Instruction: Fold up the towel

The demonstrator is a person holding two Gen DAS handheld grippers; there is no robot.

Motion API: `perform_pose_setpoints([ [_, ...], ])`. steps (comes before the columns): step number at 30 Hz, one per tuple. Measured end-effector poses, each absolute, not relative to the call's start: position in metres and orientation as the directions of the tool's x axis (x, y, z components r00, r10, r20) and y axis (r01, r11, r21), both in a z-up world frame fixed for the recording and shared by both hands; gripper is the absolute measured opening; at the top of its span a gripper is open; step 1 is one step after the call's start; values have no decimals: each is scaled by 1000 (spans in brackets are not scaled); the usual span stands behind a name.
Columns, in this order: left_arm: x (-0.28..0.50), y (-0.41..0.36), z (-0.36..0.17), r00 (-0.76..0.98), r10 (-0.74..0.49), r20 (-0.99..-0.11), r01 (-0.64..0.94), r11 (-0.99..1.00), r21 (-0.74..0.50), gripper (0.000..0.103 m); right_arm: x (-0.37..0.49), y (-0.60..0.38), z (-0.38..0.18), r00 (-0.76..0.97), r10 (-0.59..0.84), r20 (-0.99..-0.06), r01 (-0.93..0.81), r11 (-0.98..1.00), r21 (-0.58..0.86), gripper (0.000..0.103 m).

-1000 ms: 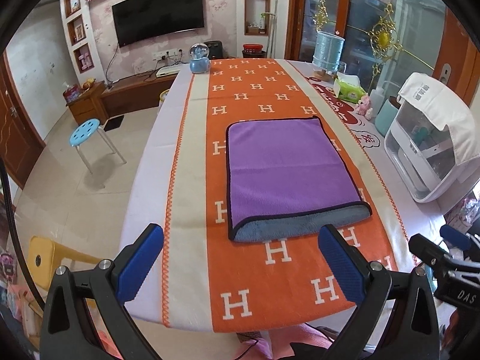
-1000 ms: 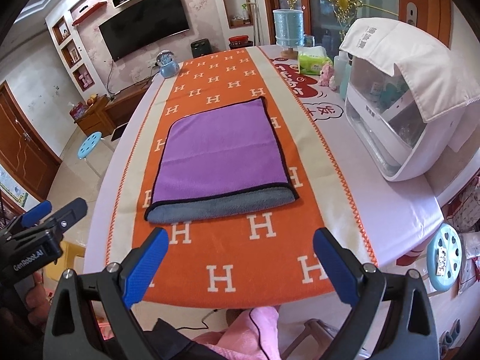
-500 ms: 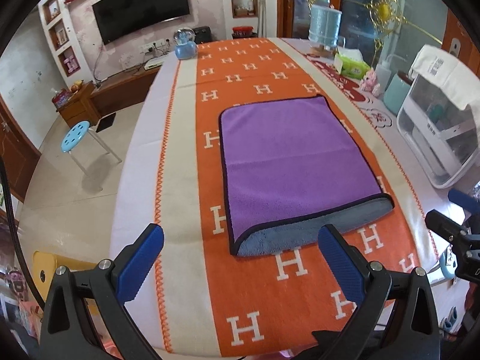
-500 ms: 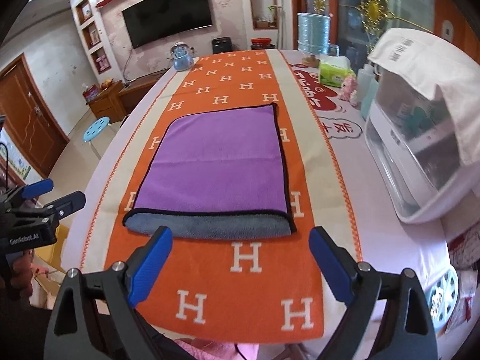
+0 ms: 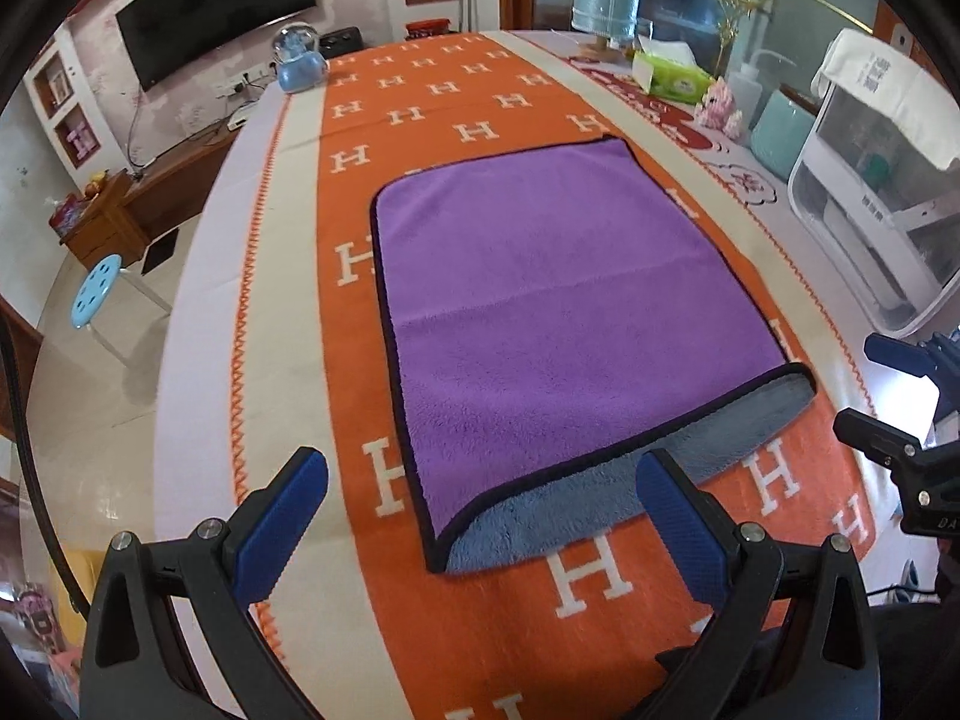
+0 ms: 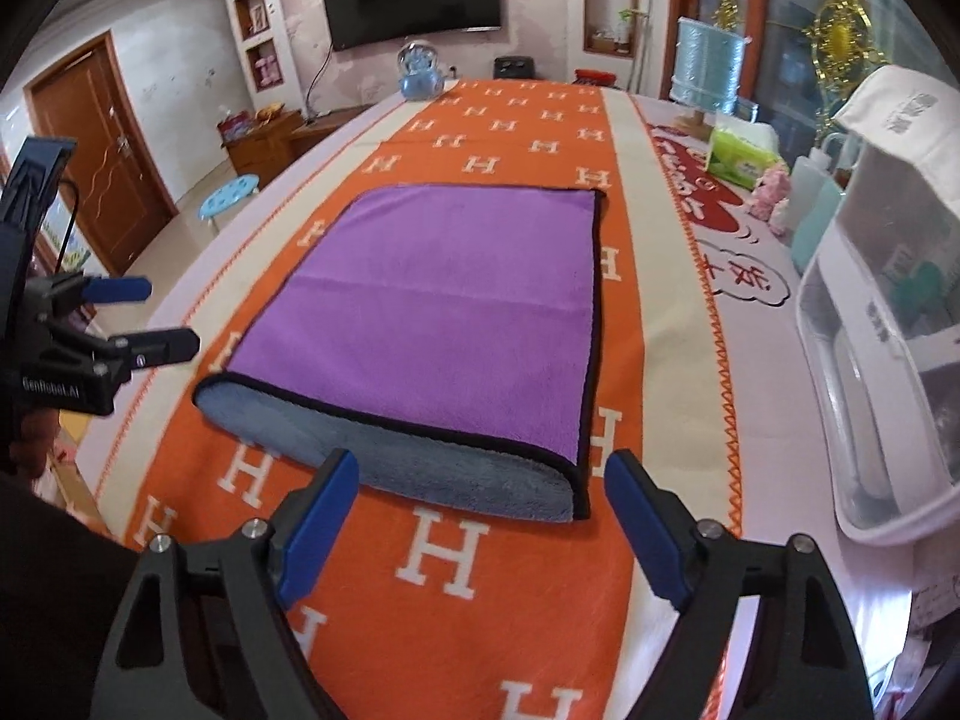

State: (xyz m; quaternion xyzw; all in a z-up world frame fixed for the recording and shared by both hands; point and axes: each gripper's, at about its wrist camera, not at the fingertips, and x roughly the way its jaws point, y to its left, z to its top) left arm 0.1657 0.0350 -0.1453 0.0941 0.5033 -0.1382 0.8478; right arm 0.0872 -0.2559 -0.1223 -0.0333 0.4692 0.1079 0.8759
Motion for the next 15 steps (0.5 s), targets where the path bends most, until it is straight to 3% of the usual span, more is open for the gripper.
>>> perform_pose_setpoints([
  [15,194,41,-195,335,-183,-924,368,928,-50,102,117,-274,-172,413,173,-894,-301,952,45,62],
])
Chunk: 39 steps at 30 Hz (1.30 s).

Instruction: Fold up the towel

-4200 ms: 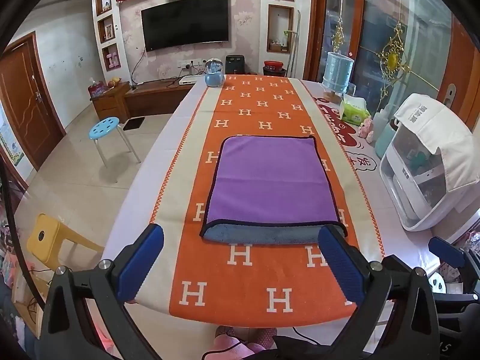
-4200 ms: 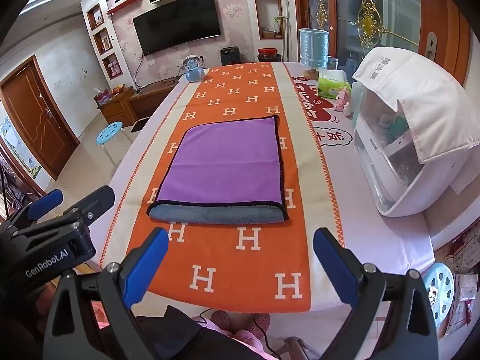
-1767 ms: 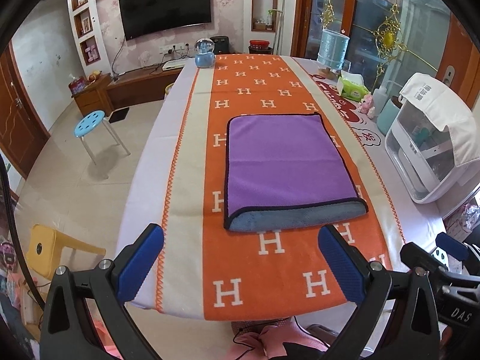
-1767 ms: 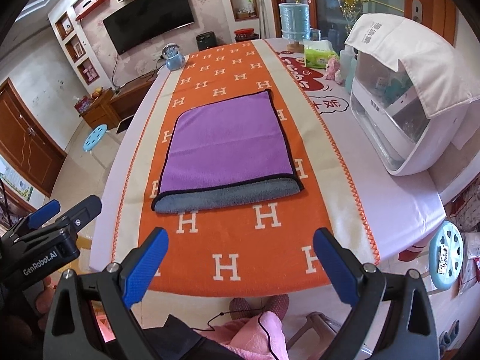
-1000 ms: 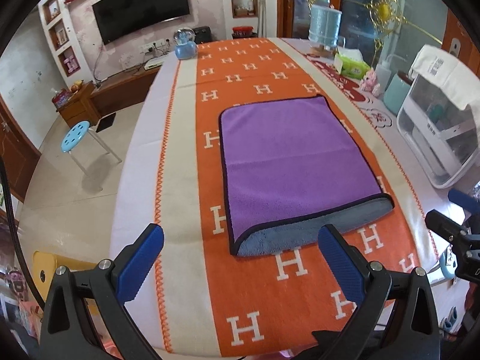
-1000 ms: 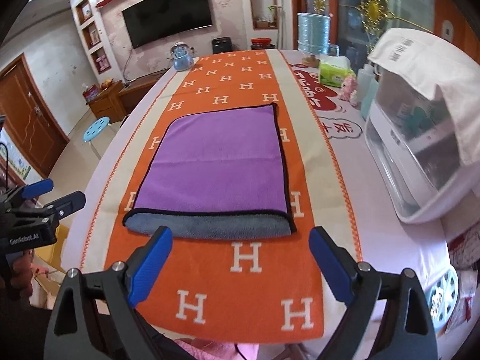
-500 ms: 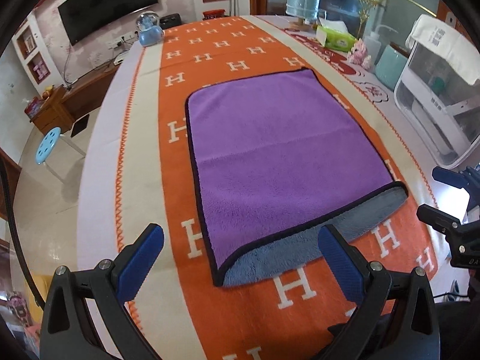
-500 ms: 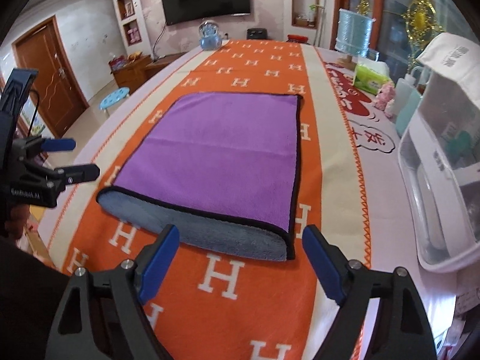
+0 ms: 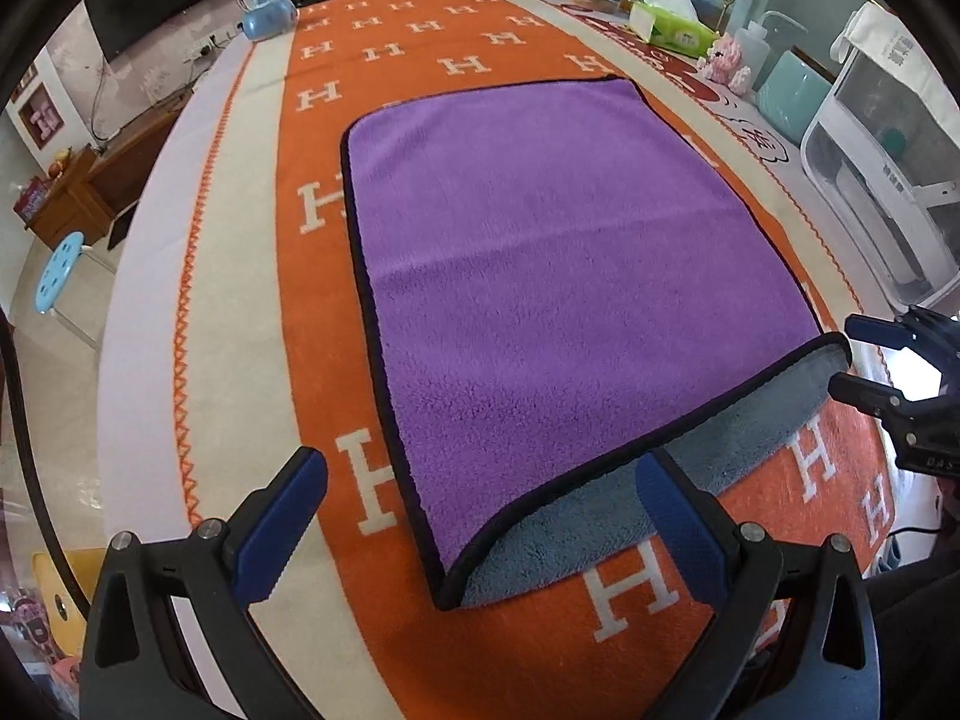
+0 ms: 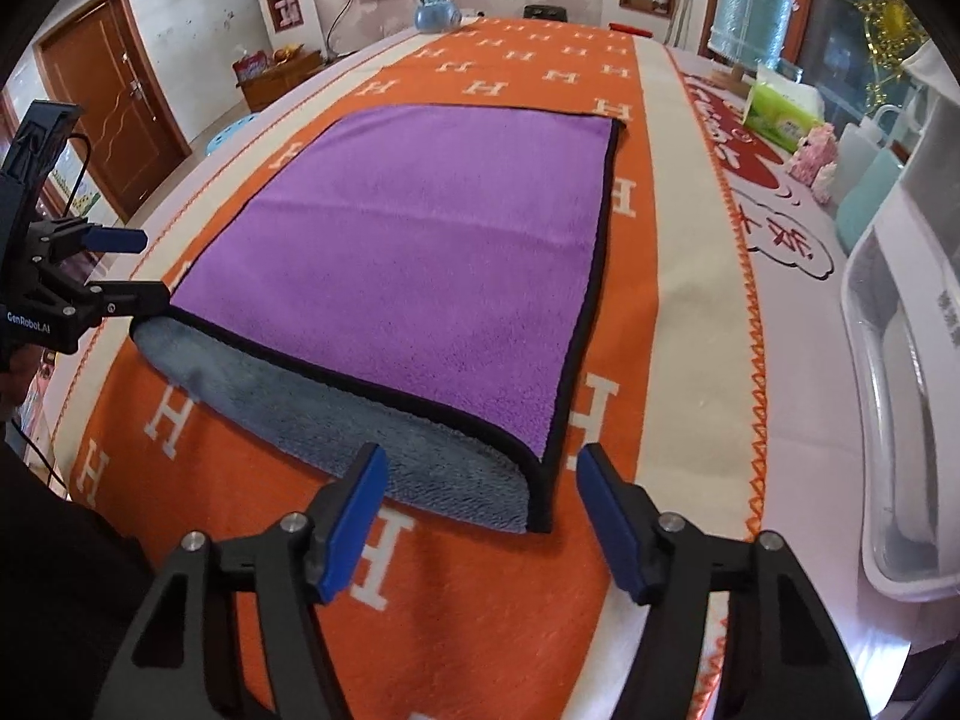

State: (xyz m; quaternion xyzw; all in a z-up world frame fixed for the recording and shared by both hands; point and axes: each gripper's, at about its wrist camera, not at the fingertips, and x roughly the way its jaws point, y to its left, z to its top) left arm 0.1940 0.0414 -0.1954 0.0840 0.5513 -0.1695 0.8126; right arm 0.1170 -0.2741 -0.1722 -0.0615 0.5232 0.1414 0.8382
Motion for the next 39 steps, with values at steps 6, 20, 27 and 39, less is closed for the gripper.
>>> perform_pose_setpoints([
  [6,195,40,-205,305,-203,-930,381,922,-76,98,119,-276,-179,382,176,-907,-315,948,51,56],
  [20,186,42,-209,235,-283,-930,373,910,-183,63,113,-273,-179,377,174,-910,-322,945,47,43],
  [27,183,41,-213,215,-273,-938,379,908,-177,37,110,-275,-177,385,157,-909,-314,949,31,34],
  [39,176,45,-214,222,-252,-942,365,917,-159,5,112,-280,-178,379,120,-918,-287,958,8,6],
])
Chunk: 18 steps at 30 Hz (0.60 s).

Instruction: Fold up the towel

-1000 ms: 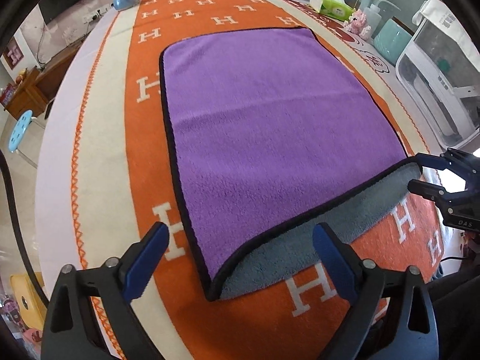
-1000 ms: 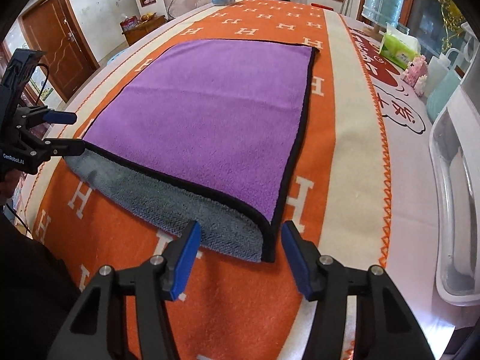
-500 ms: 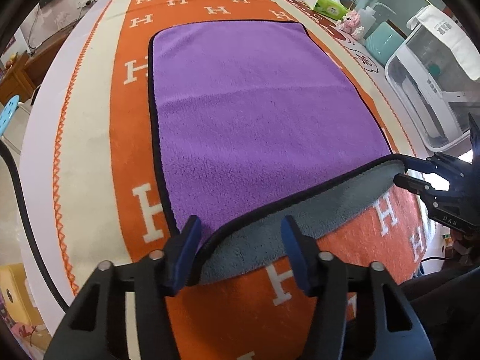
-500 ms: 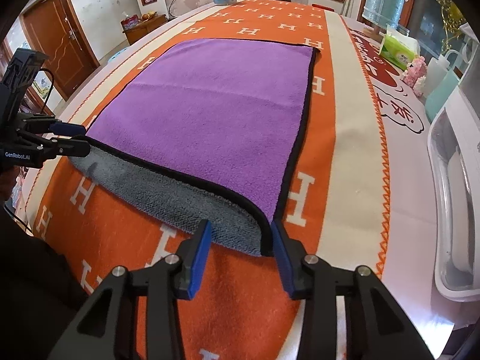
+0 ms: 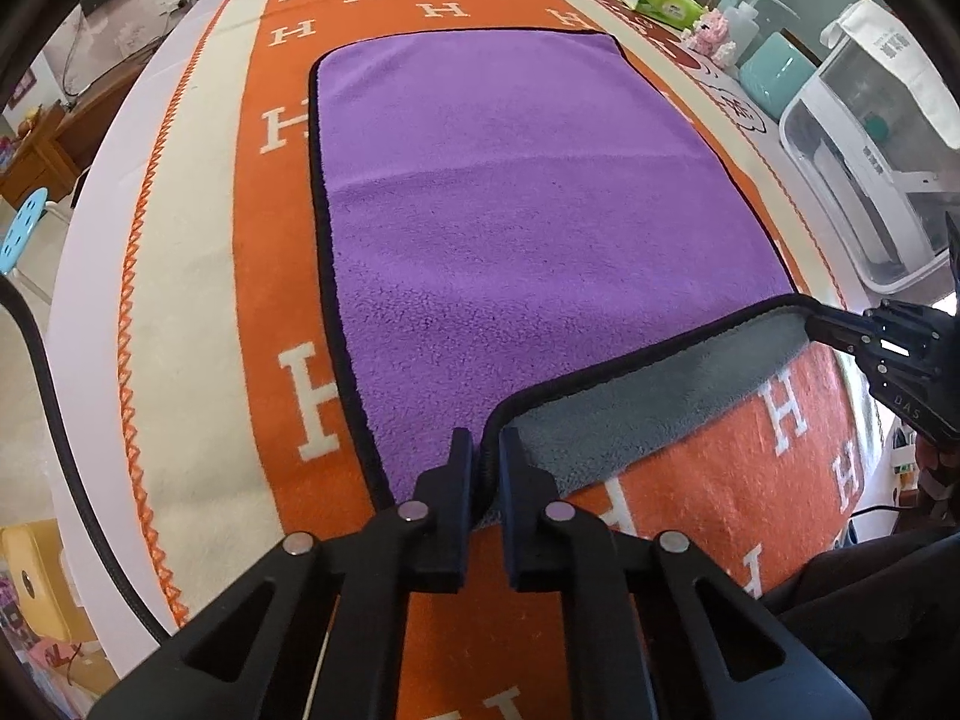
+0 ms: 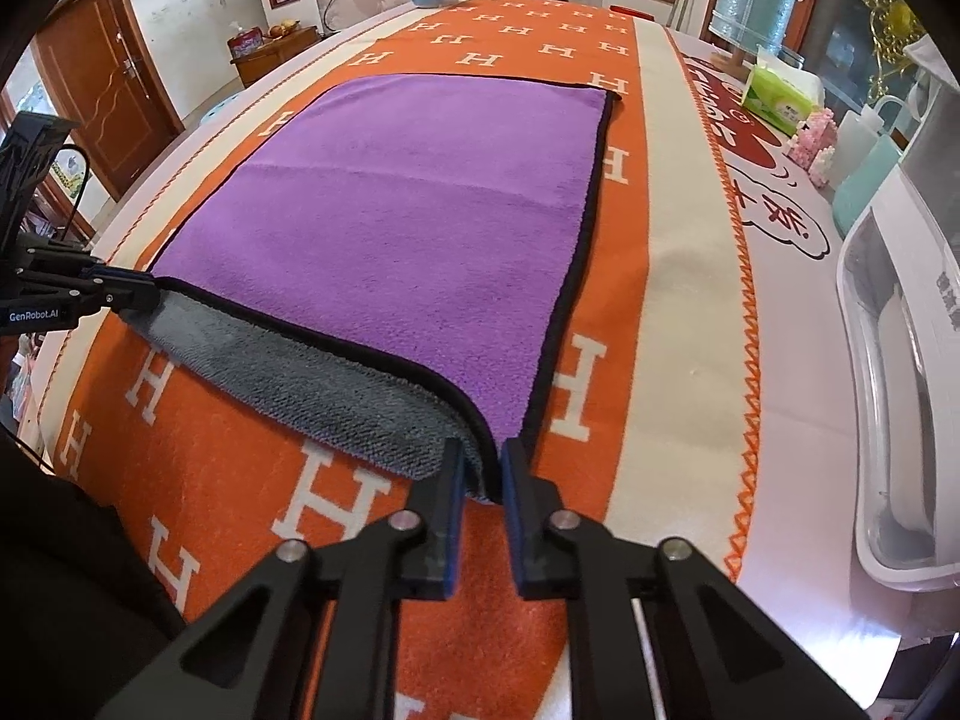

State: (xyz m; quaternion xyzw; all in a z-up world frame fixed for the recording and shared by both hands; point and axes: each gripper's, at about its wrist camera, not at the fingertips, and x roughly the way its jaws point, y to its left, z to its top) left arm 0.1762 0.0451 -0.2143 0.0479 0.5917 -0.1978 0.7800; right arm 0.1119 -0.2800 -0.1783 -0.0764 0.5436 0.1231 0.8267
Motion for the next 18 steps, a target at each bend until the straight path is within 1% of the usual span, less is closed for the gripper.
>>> perform_pose_setpoints([
  [11,177,45,-209,238,-234,-943,373,918,-134,4,112,-283,-176,381,134,-915,-288,958,20,4],
  [18,177,50,-190,260,-242,-935,381,915,-131,4,117,-282,-159,400,128,-907,-275,961,15,4],
])
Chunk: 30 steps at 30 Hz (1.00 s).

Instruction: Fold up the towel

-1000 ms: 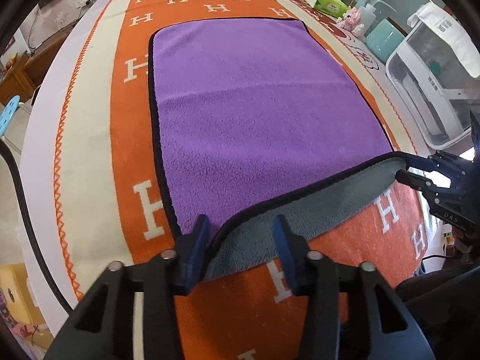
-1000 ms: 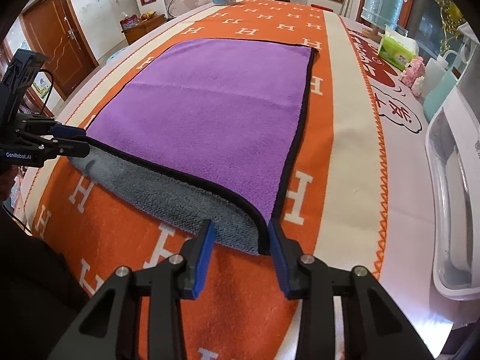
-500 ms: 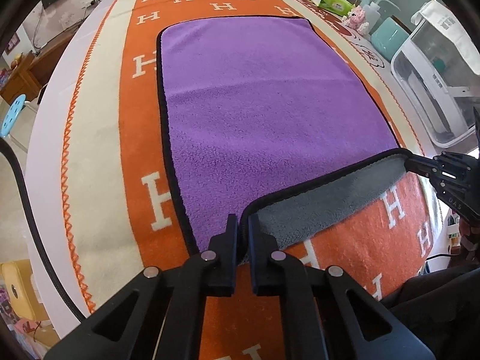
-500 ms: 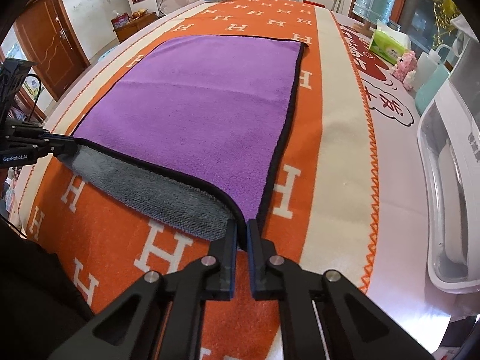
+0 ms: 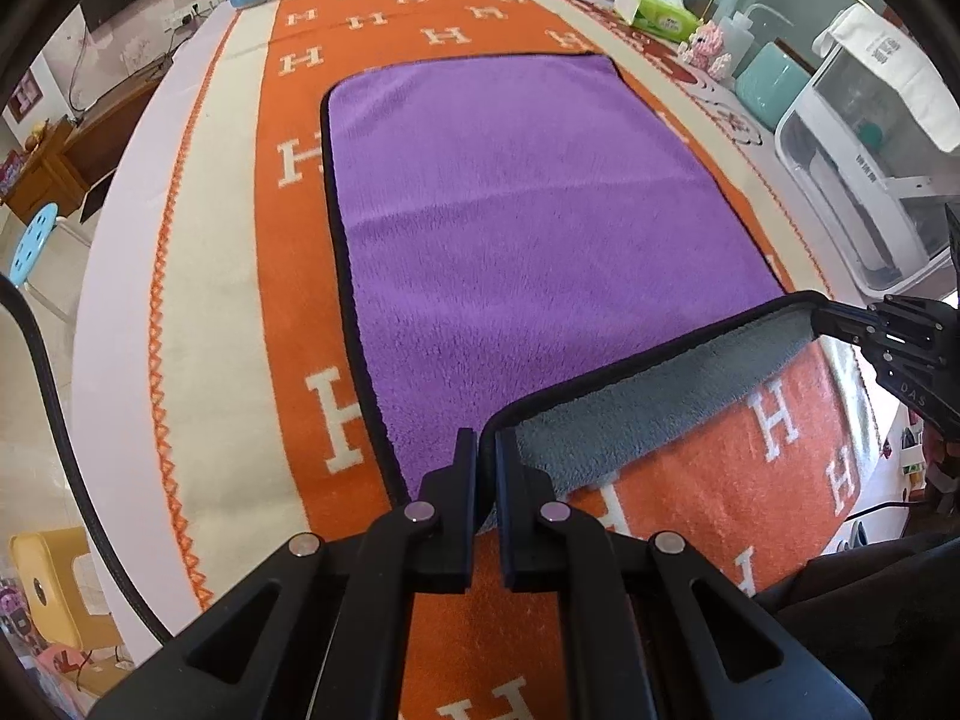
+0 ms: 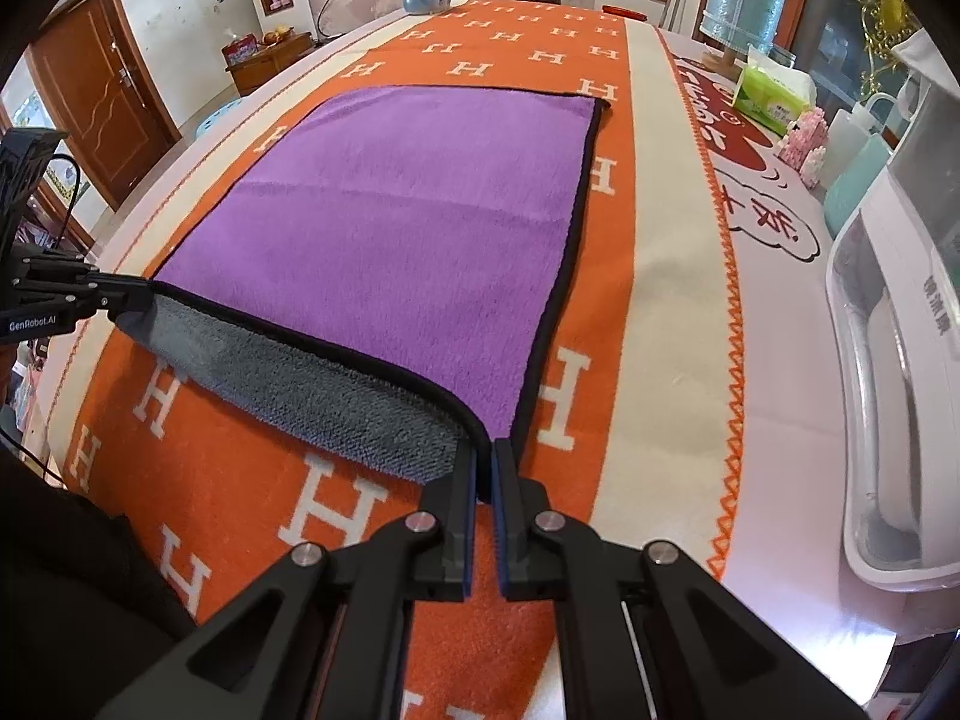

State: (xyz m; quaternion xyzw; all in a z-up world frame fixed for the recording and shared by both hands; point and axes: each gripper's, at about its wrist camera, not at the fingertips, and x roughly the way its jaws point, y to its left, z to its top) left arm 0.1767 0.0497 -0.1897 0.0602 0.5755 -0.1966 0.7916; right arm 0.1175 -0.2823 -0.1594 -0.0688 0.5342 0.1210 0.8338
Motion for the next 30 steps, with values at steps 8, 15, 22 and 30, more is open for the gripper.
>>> perform_pose_setpoints([
  [8,190,55,-145,342,-262,-903,388,914,-118,4,137,-280,-124,473,115,-874,-246,969,-5,4],
  [15,217,60,-104,463,-275,-843,373,923,-96,4,165,-281,-91,582,110,-806,-212,977,-20,4],
  [22,264,59,-80,568,-265,-780,361,931,-54,4,198,-279,-74,660,107,-744,-192,981,-29,4],
  [30,313,52,-84,610,-250,-752,340,940,-37,4,247,-281,-76,707,87,-702,-169,984,-49,4],
])
